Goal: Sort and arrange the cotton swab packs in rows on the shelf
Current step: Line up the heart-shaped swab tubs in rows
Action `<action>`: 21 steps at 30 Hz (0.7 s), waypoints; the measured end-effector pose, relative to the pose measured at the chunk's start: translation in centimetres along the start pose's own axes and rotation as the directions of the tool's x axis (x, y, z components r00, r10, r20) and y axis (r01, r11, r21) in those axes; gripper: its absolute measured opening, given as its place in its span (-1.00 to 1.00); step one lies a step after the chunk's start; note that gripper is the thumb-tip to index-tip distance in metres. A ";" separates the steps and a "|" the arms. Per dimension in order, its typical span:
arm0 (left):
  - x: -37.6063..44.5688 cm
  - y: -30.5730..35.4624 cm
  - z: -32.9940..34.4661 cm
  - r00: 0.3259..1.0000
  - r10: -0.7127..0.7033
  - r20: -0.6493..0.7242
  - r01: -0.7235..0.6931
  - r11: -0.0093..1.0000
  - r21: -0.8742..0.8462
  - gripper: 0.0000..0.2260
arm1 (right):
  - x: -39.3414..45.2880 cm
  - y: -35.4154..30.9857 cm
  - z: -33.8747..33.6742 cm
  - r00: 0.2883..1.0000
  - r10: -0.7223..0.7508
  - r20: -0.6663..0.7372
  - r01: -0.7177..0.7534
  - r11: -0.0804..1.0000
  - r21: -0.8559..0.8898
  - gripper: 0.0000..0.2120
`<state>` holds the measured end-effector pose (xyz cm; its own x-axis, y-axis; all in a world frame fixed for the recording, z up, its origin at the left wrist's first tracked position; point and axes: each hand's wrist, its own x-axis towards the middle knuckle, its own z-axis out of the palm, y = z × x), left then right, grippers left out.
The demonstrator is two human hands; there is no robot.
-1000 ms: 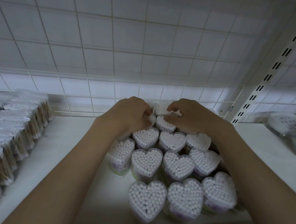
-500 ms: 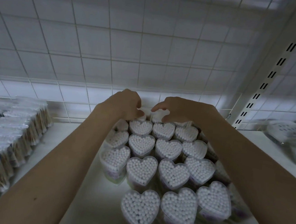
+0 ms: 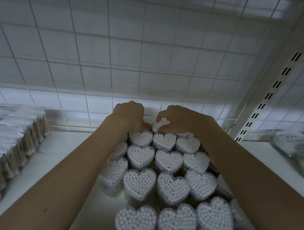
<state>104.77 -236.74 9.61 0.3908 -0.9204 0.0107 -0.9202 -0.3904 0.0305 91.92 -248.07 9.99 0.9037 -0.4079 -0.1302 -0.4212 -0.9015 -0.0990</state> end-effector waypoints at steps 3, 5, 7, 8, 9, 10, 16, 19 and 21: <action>0.1 0.5 -0.1 1.000 -0.020 -0.017 0.021 0.997 0.076 -0.57 | -0.2 0.1 0.2 0.998 -0.006 -0.055 0.007 1.000 0.021 -0.68; 0.3 0.7 -0.1 1.000 -0.004 -0.013 0.006 0.995 0.096 -0.61 | -0.2 0.1 0.3 0.998 -0.006 -0.068 0.007 1.000 0.021 -0.70; 0.3 0.7 0.1 1.000 0.003 -0.003 -0.003 0.995 0.099 -0.57 | -0.3 0.2 0.5 0.998 -0.003 -0.070 0.004 1.000 0.018 -0.71; 0.3 0.7 0.2 1.000 0.008 0.000 -0.008 0.994 0.108 -0.54 | -0.3 0.2 0.6 0.998 0.000 -0.070 0.001 1.000 0.018 -0.72; 0.2 0.7 0.2 1.000 0.013 0.001 -0.013 0.992 0.122 -0.53 | -0.2 0.3 0.7 0.998 0.002 -0.069 0.000 1.000 0.022 -0.72; 0.2 0.7 0.3 1.000 0.016 0.005 -0.016 0.991 0.135 -0.53 | -0.2 0.4 0.8 0.998 0.000 -0.069 0.002 1.000 0.031 -0.72; 0.3 0.8 0.4 0.999 0.002 0.050 -0.008 0.993 0.116 -0.56 | 0.1 0.9 0.3 0.991 -0.024 -0.131 0.029 0.999 0.036 -0.76; 0.3 0.6 0.4 1.000 0.009 0.000 -0.009 0.995 0.097 -0.59 | -0.3 1.2 -0.4 0.982 0.006 -0.187 0.014 0.994 0.108 -0.71; 0.3 0.5 0.5 1.000 0.000 -0.026 0.002 0.995 0.096 -0.62 | -0.7 1.2 -1.1 0.972 0.023 -0.232 0.014 0.988 0.157 -0.70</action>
<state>104.42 -237.22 9.14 0.3911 -0.9196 0.0367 -0.9173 -0.3927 -0.0657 90.85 -249.01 11.01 0.8870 -0.4507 0.1003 -0.4151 -0.8735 -0.2543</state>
